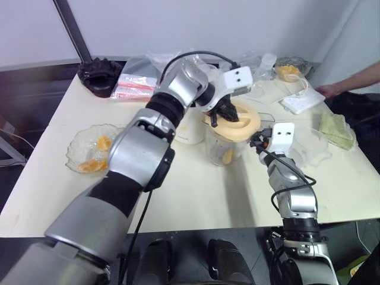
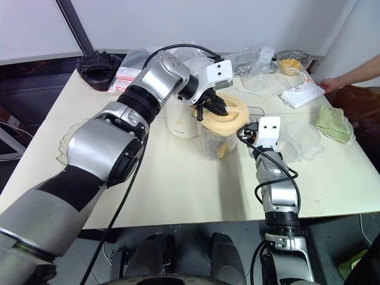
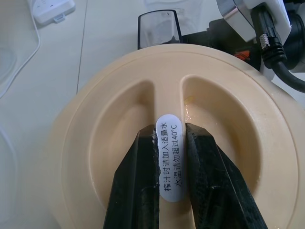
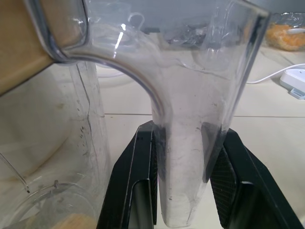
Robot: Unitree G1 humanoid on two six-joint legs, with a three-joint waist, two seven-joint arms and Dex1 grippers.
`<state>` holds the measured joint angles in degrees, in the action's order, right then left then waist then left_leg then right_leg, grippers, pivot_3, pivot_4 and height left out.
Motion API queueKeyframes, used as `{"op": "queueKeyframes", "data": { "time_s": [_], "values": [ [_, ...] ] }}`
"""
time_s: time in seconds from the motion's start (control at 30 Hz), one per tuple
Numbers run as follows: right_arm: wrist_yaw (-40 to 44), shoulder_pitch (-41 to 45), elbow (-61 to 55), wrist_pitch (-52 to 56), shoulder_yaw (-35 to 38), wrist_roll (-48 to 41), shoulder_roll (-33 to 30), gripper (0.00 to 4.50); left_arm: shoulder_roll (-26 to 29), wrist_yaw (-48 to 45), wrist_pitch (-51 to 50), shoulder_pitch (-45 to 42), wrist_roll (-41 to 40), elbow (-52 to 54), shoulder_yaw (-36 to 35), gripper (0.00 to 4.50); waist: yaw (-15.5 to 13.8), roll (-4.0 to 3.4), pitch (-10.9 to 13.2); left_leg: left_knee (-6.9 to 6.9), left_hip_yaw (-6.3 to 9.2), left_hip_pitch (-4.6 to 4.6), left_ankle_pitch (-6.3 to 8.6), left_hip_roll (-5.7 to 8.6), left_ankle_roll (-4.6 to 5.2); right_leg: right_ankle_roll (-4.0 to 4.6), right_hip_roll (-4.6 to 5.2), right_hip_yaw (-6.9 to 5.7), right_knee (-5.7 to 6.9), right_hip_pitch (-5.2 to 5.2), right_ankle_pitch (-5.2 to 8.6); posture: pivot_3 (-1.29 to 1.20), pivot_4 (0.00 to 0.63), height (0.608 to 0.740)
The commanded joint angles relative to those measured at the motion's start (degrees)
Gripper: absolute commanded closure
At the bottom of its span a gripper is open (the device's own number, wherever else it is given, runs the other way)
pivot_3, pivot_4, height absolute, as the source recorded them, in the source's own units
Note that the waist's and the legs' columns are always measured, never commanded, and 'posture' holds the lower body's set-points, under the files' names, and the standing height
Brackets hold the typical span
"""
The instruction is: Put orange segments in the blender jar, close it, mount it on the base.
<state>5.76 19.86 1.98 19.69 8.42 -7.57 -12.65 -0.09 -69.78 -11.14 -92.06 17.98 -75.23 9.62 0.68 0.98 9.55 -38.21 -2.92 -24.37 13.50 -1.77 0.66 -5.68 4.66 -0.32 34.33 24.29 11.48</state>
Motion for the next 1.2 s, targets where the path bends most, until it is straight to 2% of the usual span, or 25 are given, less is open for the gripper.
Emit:
{"op": "queueKeyframes", "data": {
  "time_s": [0.03,0.23,0.37,0.47,0.53,0.67,0.83,0.93,1.0,1.1,1.2],
  "values": [
    [1.6,1.5,-1.7,-1.5,-2.3,0.7,0.2,3.61,-1.6,4.5,-1.0,3.1,1.1,-2.7,1.2,4.27,0.0,0.0,0.0,0.0,0.01,0.0,0.0,0.0,0.0,-0.01,0.0,0.0,0.0,0.0,0.01,0.0,0.15,0.74],
    [1.8,0.9,-1.9,-1.5,-2.2,0.9,-0.2,3.61,-1.3,3.2,-1.0,0.5,-2.2,-2.2,-1.7,1.38,0.3,0.04,0.0,0.05,0.04,-0.03,0.0,-0.01,0.0,0.0,-0.01,0.01,-0.01,0.08,0.0,0.0,0.15,0.74],
    [2.7,-0.4,-2.9,-0.9,-1.9,0.8,-1.2,3.61,0.2,-2.2,-2.5,-6.9,-6.8,-0.7,-5.5,1.38,0.2,0.03,0.2,0.18,-0.03,-0.15,0.0,0.0,0.0,-0.02,-0.06,0.01,0.0,0.27,0.01,0.0,0.15,0.74],
    [3.4,-0.9,-3.1,-0.7,-1.7,0.7,-1.9,3.61,1.9,-2.9,-1.8,-10.8,-7.0,-0.2,-5.6,1.38,0.1,0.02,0.2,0.16,-0.06,-0.71,-0.01,0.03,0.01,-0.03,-0.09,0.01,0.01,0.72,0.01,0.0,0.15,0.74],
    [3.7,-1.2,-3.4,-0.5,-1.6,0.6,-2.3,3.61,3.6,-1.1,-1.3,-13.5,-7.6,0.1,-6.2,1.38,0.2,0.01,0.2,0.14,-0.08,-1.01,-0.01,0.07,0.01,-0.09,-0.09,0.02,0.0,0.98,0.04,0.0,0.15,0.74],
    [4.1,-1.7,-3.8,-0.2,-1.3,0.6,-2.8,3.61,6.9,3.7,-2.8,-16.9,-10.6,0.3,-9.6,1.38,0.2,0.0,0.2,0.22,-0.11,-0.99,0.01,0.06,0.06,-0.21,-0.12,0.05,0.03,1.03,0.1,0.0,0.15,0.74],
    [4.3,-2.4,-5.0,0.7,-0.5,0.1,-3.4,3.61,10.8,9.5,1.3,-14.0,-13.9,2.6,-13.1,1.38,0.1,0.0,0.2,0.19,-0.07,-0.94,0.01,0.04,0.05,-0.19,-0.14,0.04,0.15,1.02,0.1,0.0,0.15,0.74],
    [4.1,-2.7,-5.7,1.9,0.1,-0.2,-3.9,3.61,13.8,12.1,5.9,-5.7,-16.6,9.0,-15.1,1.38,0.1,-0.05,0.2,0.14,-0.1,-0.91,0.01,0.04,0.05,-0.18,-0.1,0.05,0.18,0.98,0.09,0.0,0.15,0.74],
    [4.0,-2.6,-5.5,2.6,1.2,-0.7,-4.5,3.61,15.3,9.6,2.0,1.5,-18.5,16.7,-14.9,1.38,0.1,-0.13,0.1,0.14,-0.14,-0.86,0.0,0.04,0.04,-0.2,-0.09,0.08,0.24,0.95,0.08,0.0,0.15,0.74],
    [4.2,-1.3,-6.0,3.5,2.9,-2.2,-5.4,3.61,17.8,10.8,-6.4,17.5,-20.3,37.7,-13.3,1.38,0.0,-0.1,0.2,0.12,-0.18,-0.78,-0.03,0.06,-0.01,-0.38,-0.05,0.13,0.67,1.03,-0.01,0.0,0.15,0.74],
    [3.7,3.6,-9.0,7.5,5.0,-3.9,-7.9,3.61,21.0,12.9,-16.8,35.1,-23.1,62.0,-13.9,1.38,0.1,-0.21,0.3,0.12,-0.09,-0.87,-0.11,0.04,-0.14,-0.42,-0.05,0.12,0.84,1.12,-0.01,0.0,0.15,0.74]
  ]
}}
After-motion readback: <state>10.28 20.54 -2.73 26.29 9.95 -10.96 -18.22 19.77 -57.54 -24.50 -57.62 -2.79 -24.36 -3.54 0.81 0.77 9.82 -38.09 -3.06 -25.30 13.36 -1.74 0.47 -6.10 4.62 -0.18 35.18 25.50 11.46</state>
